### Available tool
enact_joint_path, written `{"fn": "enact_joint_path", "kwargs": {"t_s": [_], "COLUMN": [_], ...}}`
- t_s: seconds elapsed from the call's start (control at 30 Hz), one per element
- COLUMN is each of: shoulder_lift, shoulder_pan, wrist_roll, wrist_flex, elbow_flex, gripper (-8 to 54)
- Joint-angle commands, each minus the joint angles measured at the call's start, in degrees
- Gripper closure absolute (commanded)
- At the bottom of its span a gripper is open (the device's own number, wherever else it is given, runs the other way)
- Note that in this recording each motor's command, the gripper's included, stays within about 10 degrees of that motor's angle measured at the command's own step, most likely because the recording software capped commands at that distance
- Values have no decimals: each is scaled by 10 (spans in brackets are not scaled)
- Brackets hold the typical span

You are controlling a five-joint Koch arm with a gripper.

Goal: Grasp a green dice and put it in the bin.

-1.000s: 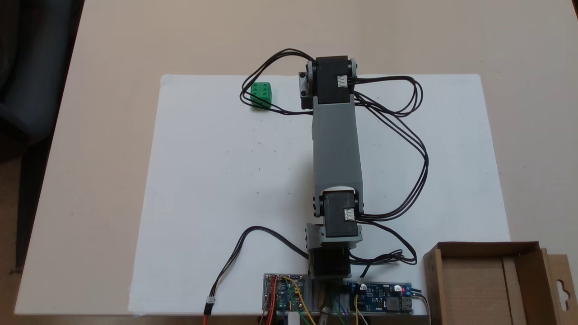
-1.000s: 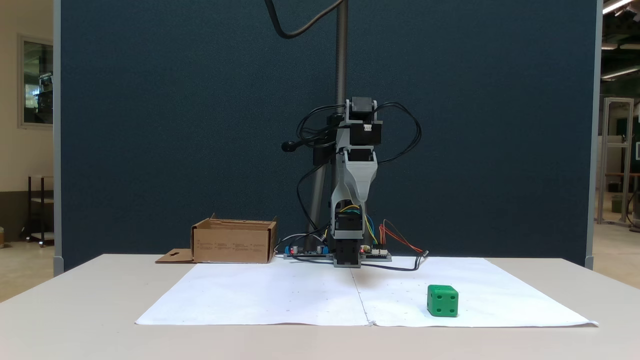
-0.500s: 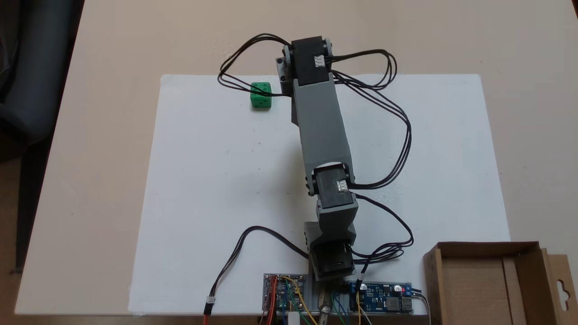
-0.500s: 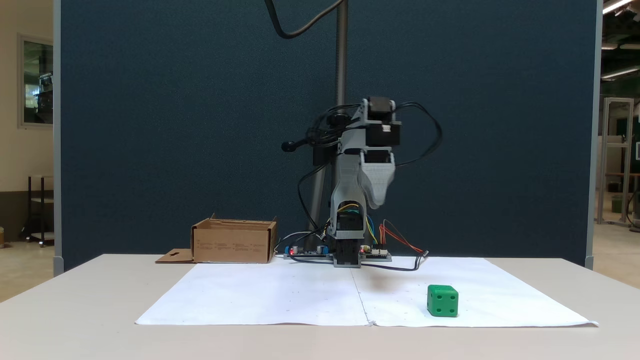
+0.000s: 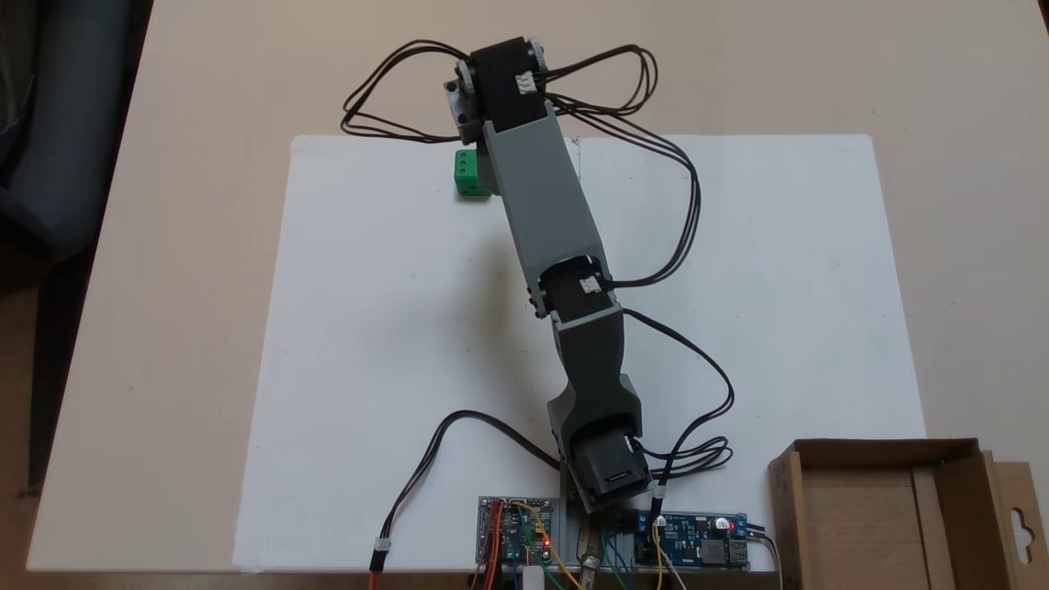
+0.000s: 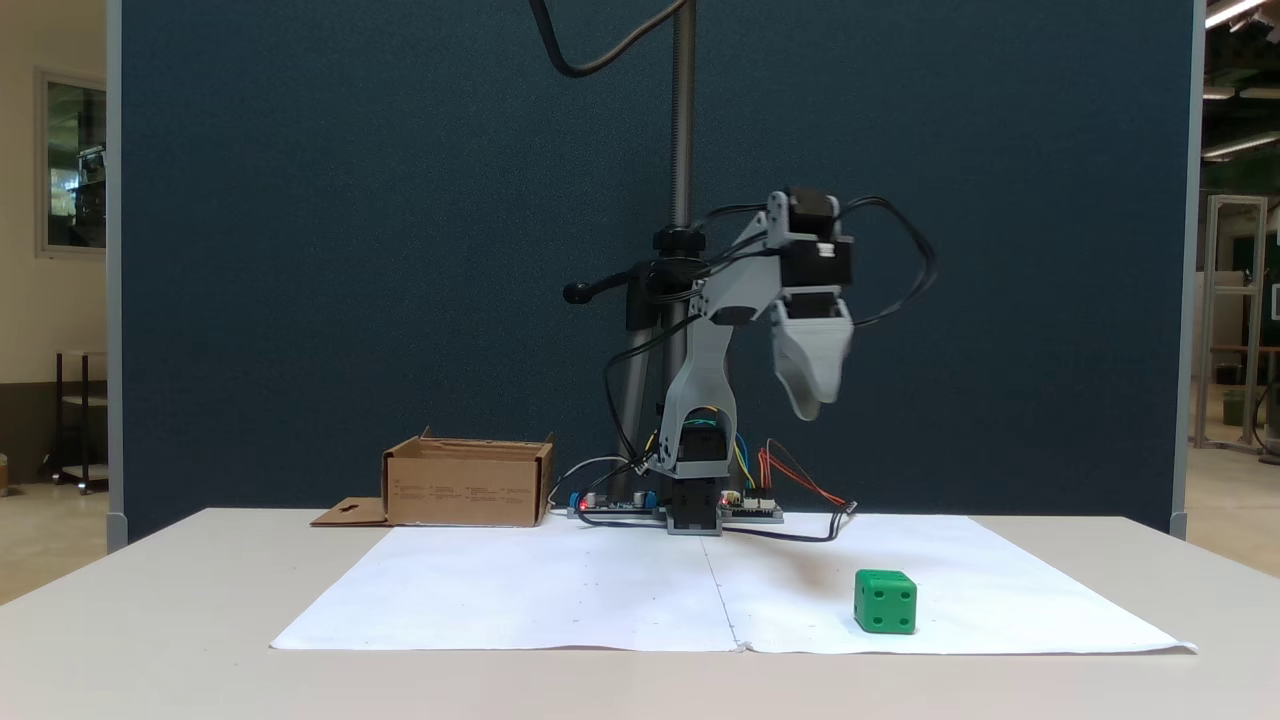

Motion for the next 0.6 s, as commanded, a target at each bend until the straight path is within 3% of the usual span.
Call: {"fn": "enact_joint_path", "kwargs": {"t_s": [0.0, 0.57], "shoulder_lift": [3, -144], "shoulder_pan": [-21, -14], "wrist_roll": [52, 122], "wrist_flex": [100, 100], "elbow_flex": [-41, -120], "gripper": [25, 33]}}
